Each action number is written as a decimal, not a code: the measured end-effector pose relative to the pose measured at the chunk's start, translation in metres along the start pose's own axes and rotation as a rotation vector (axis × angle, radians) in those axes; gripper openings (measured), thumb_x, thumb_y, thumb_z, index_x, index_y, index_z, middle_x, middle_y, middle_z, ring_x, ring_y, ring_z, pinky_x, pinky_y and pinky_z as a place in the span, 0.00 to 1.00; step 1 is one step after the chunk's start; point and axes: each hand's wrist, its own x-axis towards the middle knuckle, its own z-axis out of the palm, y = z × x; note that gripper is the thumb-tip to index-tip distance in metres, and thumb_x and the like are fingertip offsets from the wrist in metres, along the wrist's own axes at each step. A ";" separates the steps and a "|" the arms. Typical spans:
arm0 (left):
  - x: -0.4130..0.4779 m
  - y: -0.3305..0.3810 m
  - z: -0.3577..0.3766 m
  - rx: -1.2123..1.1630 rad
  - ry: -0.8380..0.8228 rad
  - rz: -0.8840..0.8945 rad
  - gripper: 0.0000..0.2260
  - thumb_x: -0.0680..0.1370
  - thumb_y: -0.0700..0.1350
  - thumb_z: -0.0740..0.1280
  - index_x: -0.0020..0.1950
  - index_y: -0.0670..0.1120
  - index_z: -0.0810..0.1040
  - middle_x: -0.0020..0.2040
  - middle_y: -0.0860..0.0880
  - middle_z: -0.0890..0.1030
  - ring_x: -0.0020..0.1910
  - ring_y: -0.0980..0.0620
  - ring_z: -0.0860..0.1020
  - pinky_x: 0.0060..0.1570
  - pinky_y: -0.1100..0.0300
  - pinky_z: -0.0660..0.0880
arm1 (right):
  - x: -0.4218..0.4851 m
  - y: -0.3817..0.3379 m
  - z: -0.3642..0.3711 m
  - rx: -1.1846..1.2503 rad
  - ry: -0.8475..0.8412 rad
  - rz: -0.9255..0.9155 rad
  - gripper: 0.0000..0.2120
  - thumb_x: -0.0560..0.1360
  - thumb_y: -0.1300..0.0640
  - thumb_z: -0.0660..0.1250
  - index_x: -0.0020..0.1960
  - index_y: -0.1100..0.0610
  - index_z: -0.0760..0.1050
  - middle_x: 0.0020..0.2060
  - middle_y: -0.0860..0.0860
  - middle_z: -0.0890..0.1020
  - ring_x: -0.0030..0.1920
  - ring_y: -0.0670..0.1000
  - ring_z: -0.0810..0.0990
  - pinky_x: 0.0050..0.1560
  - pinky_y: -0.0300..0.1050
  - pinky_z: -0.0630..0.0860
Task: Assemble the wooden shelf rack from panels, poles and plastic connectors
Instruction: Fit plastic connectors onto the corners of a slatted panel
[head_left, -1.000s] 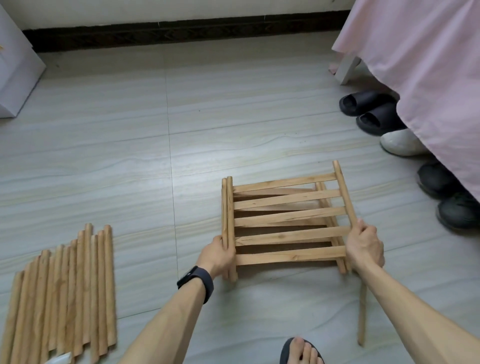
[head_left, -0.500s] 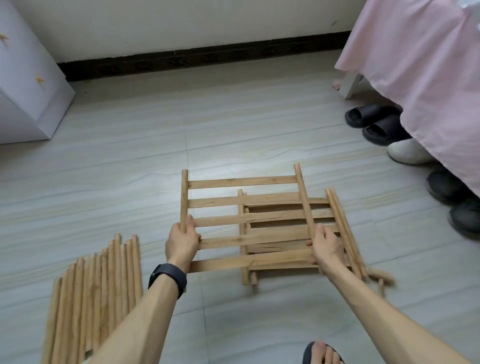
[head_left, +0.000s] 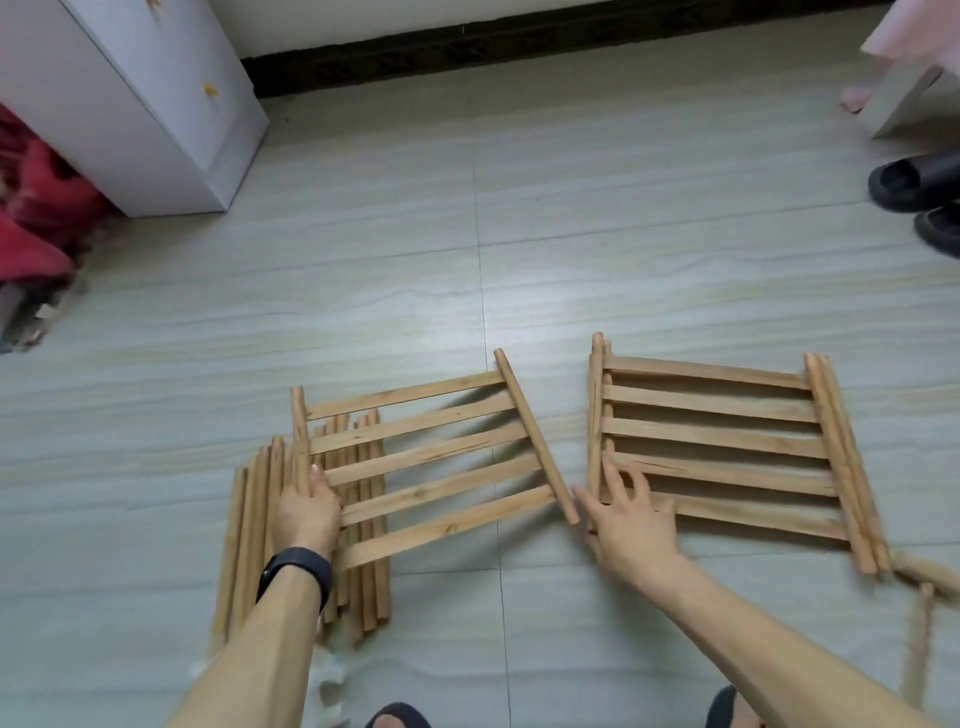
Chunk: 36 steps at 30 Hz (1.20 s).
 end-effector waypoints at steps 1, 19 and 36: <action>0.000 0.001 0.003 0.006 -0.021 0.011 0.27 0.83 0.63 0.56 0.64 0.42 0.77 0.58 0.39 0.82 0.57 0.35 0.79 0.62 0.43 0.75 | 0.000 0.007 0.002 -0.018 -0.003 0.002 0.30 0.82 0.41 0.58 0.79 0.38 0.49 0.81 0.52 0.36 0.79 0.62 0.40 0.66 0.72 0.66; -0.085 0.020 0.102 0.183 -0.445 0.195 0.23 0.79 0.36 0.62 0.75 0.45 0.66 0.62 0.42 0.78 0.57 0.42 0.77 0.53 0.54 0.73 | -0.034 0.109 0.019 0.075 0.112 0.383 0.30 0.82 0.40 0.53 0.81 0.52 0.58 0.82 0.61 0.40 0.80 0.66 0.39 0.78 0.66 0.43; -0.072 0.021 -0.056 0.761 -0.556 0.608 0.17 0.83 0.50 0.61 0.71 0.49 0.73 0.64 0.49 0.79 0.59 0.49 0.78 0.59 0.52 0.77 | -0.041 -0.045 -0.085 -0.234 -0.137 -0.259 0.24 0.81 0.41 0.55 0.74 0.49 0.68 0.72 0.53 0.73 0.73 0.60 0.66 0.69 0.59 0.69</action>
